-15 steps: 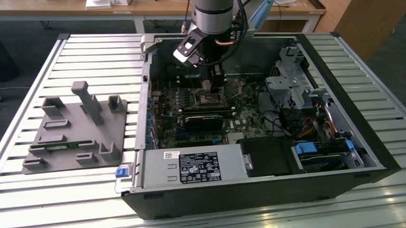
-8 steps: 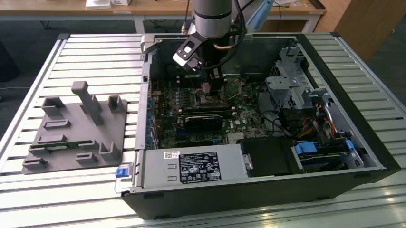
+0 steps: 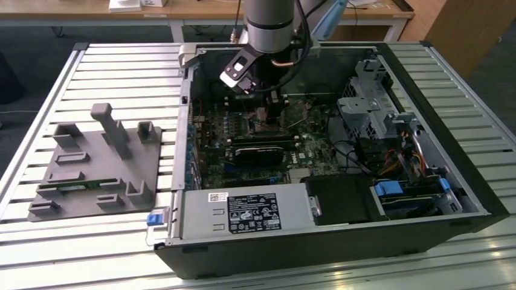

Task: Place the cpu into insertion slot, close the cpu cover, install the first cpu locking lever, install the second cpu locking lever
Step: 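Place the cpu into insertion slot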

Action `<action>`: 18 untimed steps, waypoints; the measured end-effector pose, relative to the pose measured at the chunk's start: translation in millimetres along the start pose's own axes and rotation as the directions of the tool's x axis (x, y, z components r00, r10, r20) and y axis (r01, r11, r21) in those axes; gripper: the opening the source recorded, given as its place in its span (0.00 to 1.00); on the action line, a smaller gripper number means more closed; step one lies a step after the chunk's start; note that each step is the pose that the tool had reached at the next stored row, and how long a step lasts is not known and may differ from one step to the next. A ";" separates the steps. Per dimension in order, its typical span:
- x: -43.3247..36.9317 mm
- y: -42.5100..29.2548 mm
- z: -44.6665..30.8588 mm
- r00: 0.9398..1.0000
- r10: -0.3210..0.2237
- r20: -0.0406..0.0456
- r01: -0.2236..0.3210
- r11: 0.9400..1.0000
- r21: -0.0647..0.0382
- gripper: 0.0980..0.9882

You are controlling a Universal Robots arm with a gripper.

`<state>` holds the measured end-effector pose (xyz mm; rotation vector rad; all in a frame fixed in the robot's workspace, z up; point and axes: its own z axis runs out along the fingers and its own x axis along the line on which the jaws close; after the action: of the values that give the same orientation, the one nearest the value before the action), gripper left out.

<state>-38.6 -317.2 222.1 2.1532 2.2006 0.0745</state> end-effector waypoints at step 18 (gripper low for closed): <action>0.5 -3.6 14.8 1.000 0.012 0.001 -0.012 1.000 0.000 0.49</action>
<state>-41.0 -317.0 207.1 2.1658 2.1879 0.0741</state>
